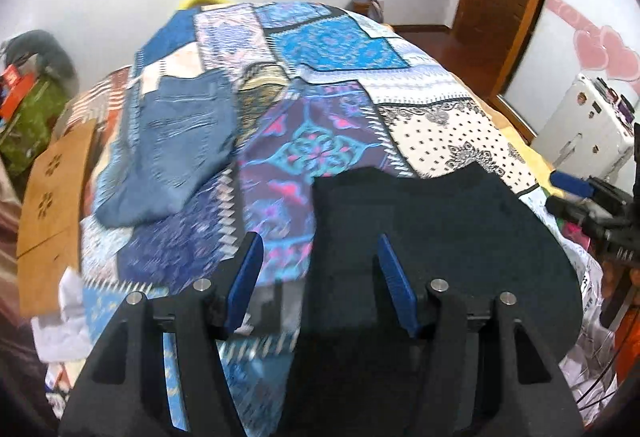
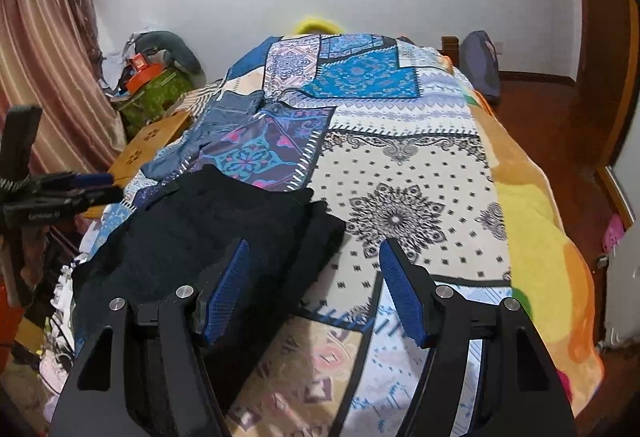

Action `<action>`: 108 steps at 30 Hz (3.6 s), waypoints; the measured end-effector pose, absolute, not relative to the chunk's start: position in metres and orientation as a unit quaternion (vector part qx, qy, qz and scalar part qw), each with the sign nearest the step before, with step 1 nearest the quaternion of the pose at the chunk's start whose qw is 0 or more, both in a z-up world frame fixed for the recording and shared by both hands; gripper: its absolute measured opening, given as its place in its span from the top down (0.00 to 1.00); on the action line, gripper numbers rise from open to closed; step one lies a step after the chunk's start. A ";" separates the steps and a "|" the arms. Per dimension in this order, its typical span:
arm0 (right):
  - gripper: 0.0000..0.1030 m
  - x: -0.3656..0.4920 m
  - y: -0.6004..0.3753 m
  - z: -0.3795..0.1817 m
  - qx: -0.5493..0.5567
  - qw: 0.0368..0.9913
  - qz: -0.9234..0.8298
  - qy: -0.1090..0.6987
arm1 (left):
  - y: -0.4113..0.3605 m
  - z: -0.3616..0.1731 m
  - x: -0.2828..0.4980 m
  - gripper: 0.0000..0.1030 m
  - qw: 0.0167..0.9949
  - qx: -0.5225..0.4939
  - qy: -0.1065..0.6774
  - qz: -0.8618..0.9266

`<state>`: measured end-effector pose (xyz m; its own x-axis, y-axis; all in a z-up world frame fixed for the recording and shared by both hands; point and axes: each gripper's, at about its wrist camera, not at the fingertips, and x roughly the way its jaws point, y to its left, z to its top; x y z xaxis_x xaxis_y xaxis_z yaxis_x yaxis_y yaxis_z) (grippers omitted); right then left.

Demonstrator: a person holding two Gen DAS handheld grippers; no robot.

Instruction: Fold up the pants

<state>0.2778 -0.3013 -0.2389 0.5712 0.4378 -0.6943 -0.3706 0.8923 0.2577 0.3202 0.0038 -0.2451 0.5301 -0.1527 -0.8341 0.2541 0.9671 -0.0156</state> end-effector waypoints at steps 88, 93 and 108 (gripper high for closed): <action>0.49 0.232 -0.279 -0.250 -0.005 0.859 0.255 0.444 | 0.034 -0.255 0.271 0.36 0.863 0.087 0.484 -0.113; 0.35 0.235 -0.284 -0.247 0.019 0.868 0.243 0.433 | 0.033 -0.265 0.295 0.35 0.847 0.055 0.512 -0.130; 0.25 0.280 -0.293 -0.296 0.152 0.813 0.265 0.495 | -0.004 -0.309 0.348 0.20 0.786 0.000 0.581 -0.211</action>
